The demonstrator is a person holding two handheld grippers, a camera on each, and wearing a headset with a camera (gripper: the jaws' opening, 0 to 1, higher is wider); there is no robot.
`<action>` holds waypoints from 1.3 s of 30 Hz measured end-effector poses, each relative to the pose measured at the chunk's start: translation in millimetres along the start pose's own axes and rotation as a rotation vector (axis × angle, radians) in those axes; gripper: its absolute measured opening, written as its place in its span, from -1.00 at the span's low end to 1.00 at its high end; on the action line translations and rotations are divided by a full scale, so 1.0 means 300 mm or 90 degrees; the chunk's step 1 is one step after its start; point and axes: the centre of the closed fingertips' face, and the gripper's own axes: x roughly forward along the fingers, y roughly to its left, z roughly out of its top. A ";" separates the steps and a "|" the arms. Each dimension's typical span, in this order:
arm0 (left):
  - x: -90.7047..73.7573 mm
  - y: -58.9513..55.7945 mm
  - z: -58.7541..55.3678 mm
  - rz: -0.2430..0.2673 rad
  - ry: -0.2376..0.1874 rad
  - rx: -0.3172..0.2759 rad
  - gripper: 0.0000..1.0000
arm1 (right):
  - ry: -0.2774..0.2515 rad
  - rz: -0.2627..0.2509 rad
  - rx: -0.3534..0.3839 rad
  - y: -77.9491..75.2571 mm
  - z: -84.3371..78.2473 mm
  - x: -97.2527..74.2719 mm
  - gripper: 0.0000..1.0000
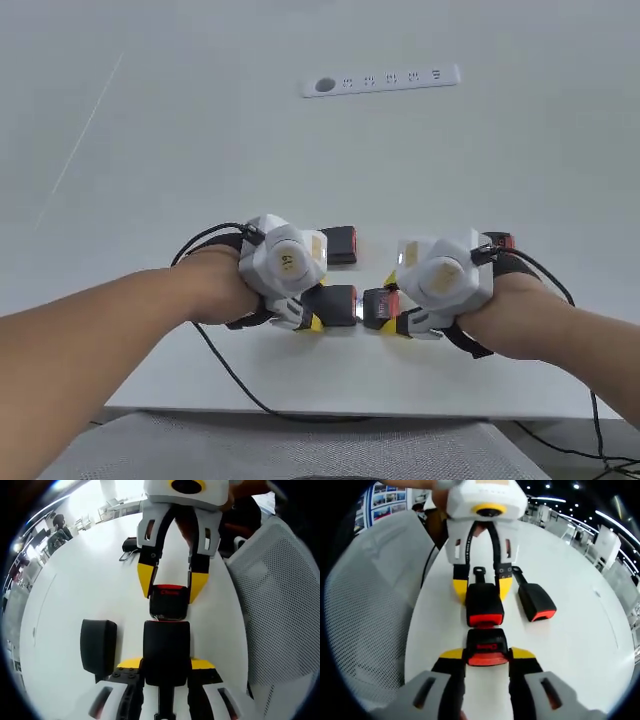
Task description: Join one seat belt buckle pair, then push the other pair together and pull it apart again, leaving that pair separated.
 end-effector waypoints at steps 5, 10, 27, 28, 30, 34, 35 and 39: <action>-0.004 -0.004 -0.001 0.012 0.002 0.004 -0.32 | 0.013 0.007 0.003 -0.001 0.010 -0.004 -0.35; -0.043 -0.005 0.023 0.032 -0.029 0.031 -0.34 | 0.003 0.005 0.011 0.014 0.028 -0.024 -0.36; -0.157 0.157 0.092 0.096 -0.094 -0.036 -0.29 | -0.020 -0.061 0.024 -0.164 -0.009 -0.217 -0.40; -0.155 0.168 0.089 0.097 -0.093 -0.039 -0.29 | -0.016 -0.065 0.027 -0.177 -0.017 -0.229 -0.40; -0.150 0.187 0.084 0.097 -0.087 -0.039 -0.26 | 0.001 -0.069 0.044 -0.204 -0.054 -0.250 -0.38; -0.145 0.239 0.071 0.103 -0.085 -0.035 -0.20 | 0.011 -0.078 0.044 -0.247 -0.103 -0.276 -0.37; -0.145 0.256 0.066 0.107 -0.085 -0.041 -0.19 | 0.013 -0.079 0.044 -0.255 -0.115 -0.281 -0.37; -0.134 0.285 0.059 0.108 -0.082 -0.048 -0.17 | 0.024 -0.085 0.054 -0.294 -0.179 -0.300 -0.37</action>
